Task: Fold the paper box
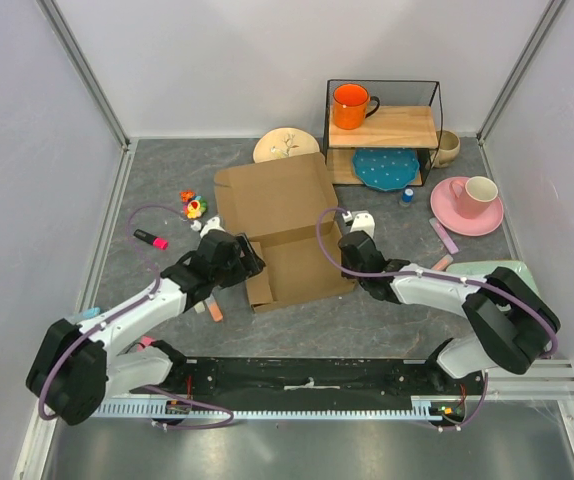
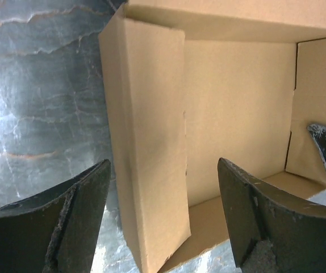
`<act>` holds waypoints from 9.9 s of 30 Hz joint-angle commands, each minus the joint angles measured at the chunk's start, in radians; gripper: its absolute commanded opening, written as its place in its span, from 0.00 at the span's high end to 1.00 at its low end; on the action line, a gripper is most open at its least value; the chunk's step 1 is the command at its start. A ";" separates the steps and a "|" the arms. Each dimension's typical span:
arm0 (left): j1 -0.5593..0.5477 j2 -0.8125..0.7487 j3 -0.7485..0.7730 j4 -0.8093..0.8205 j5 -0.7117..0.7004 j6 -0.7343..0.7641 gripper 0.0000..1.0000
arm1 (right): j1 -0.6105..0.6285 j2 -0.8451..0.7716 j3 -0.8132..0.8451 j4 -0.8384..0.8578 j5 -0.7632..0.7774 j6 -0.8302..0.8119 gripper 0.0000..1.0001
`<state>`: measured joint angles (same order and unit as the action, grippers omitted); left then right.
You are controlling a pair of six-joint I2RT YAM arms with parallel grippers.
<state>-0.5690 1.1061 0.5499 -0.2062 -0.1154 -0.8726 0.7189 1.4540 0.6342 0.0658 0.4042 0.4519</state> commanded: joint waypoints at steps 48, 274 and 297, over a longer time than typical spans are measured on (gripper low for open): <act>-0.163 0.394 0.209 -0.110 -0.405 0.208 0.82 | 0.077 -0.094 -0.013 -0.061 0.225 0.134 0.41; -0.195 -0.450 0.021 -0.289 -0.460 0.075 0.04 | -0.552 0.520 0.725 -0.141 0.174 -0.059 0.22; -0.195 -0.443 0.016 -0.282 -0.445 0.070 0.04 | -0.550 0.451 0.635 -0.138 0.131 -0.022 0.80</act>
<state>-0.7650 0.6804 0.5686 -0.5034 -0.5640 -0.8188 0.1585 2.0052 1.3338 -0.0540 0.5495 0.3992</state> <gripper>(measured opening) 0.967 0.387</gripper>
